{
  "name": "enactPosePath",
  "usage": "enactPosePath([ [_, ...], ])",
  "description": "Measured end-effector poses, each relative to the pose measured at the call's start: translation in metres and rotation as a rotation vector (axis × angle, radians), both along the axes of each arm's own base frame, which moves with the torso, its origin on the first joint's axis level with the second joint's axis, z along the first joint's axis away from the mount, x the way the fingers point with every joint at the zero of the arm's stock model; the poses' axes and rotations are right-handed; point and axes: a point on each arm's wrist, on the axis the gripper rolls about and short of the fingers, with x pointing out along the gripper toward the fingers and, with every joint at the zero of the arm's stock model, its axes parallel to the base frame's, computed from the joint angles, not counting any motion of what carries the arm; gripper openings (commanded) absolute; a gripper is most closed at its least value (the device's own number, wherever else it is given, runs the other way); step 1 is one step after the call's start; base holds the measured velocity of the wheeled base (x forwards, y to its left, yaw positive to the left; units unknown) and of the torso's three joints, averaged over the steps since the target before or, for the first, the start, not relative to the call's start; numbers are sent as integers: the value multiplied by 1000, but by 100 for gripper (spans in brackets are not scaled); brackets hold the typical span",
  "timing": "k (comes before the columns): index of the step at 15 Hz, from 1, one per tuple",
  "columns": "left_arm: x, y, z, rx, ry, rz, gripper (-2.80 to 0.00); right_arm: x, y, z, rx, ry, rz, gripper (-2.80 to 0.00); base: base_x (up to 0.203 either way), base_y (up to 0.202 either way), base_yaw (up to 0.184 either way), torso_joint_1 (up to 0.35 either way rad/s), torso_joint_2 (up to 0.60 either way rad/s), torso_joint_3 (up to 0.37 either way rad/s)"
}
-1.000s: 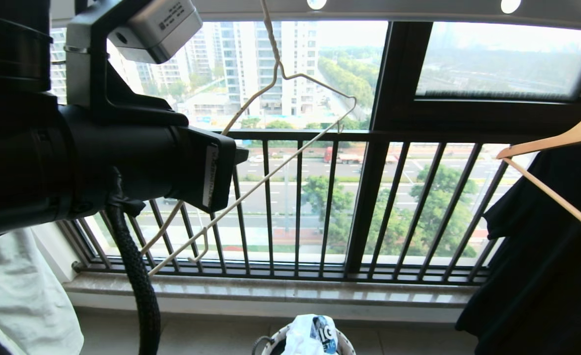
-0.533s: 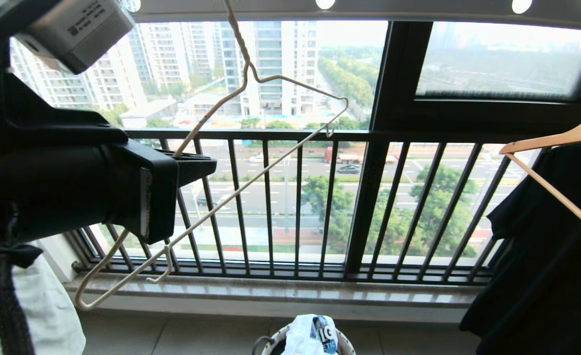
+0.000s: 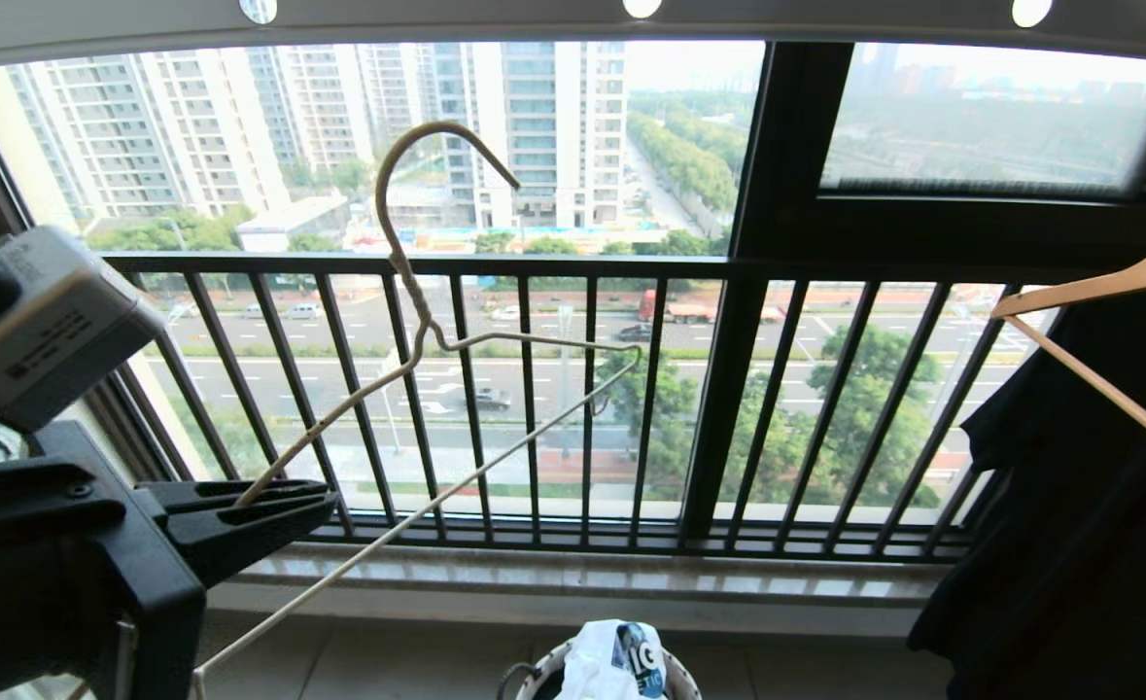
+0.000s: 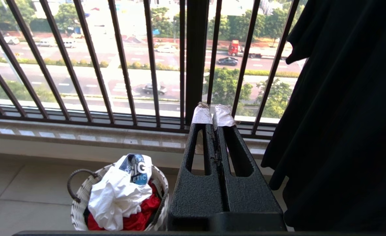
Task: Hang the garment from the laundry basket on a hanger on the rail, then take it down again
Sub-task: Pick up the clothes rack on the clothesline
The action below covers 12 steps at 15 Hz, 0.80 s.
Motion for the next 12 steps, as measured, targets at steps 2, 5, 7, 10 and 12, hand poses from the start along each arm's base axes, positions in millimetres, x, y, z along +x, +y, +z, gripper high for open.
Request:
enactPosePath([
  [2, -6, 4, -11, 7, 26, -51, -280, 0, 0, 0, 0, 0, 0, -280, 0, 0, 0, 0, 0, 0],
  [5, -13, 8, -12, -40, 50, -181, -280, 0, 0, 0, 0, 0, 0, -280, 0, 0, 0, 0, 0, 0],
  [7, -14, 9, -14, -39, 56, -193, -280, 0, 0, 0, 0, 0, 0, -280, 0, 0, 0, 0, 0, 0],
  [10, -13, 7, -19, -25, 80, -215, -280, 0, 0, 0, 0, 0, 0, -280, 0, 0, 0, 0, 0, 0],
  [12, -11, 3, -23, -11, 99, -224, -280, 0, 0, 0, 0, 0, 0, -280, 0, 0, 0, 0, 0, 0],
])
